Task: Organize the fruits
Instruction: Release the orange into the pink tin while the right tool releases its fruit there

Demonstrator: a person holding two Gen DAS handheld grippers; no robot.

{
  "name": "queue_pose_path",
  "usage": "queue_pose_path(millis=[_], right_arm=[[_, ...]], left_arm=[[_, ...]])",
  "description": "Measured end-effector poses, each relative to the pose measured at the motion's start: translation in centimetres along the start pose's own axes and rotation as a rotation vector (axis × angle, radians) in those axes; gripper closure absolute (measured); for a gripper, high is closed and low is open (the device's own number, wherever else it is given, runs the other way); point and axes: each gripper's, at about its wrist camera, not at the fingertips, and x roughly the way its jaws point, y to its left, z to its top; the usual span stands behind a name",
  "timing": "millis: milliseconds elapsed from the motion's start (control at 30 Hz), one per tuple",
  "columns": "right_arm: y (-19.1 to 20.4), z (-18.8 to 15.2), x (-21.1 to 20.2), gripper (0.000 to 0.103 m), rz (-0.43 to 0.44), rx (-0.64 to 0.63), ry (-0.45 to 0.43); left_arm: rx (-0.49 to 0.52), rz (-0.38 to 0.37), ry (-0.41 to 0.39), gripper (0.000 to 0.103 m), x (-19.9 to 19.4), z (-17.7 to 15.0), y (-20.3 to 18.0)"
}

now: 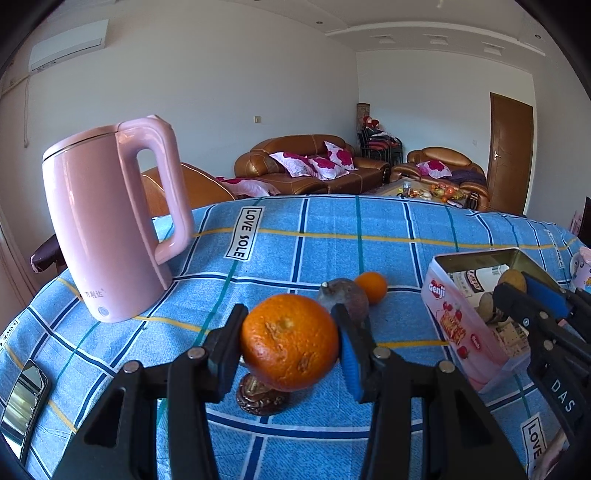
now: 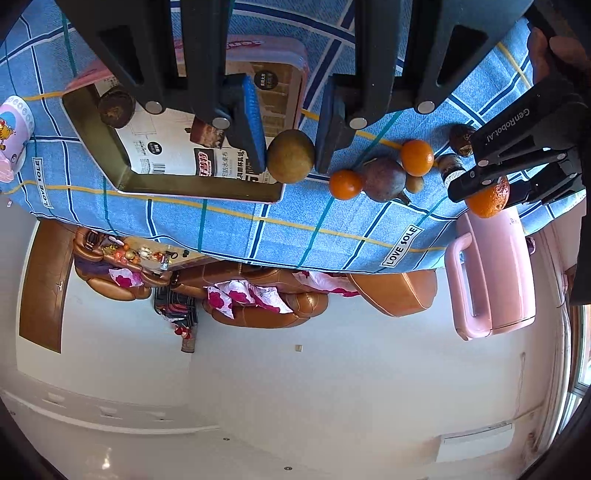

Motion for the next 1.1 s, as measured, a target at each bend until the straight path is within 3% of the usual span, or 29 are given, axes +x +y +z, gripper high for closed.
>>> queue_pose_path(millis=[1100], right_arm=[[-10.6, -0.6, -0.7, 0.074, -0.168, 0.063, 0.004]], left_arm=[[0.177, -0.127, -0.027, 0.055, 0.0, 1.2, -13.0]])
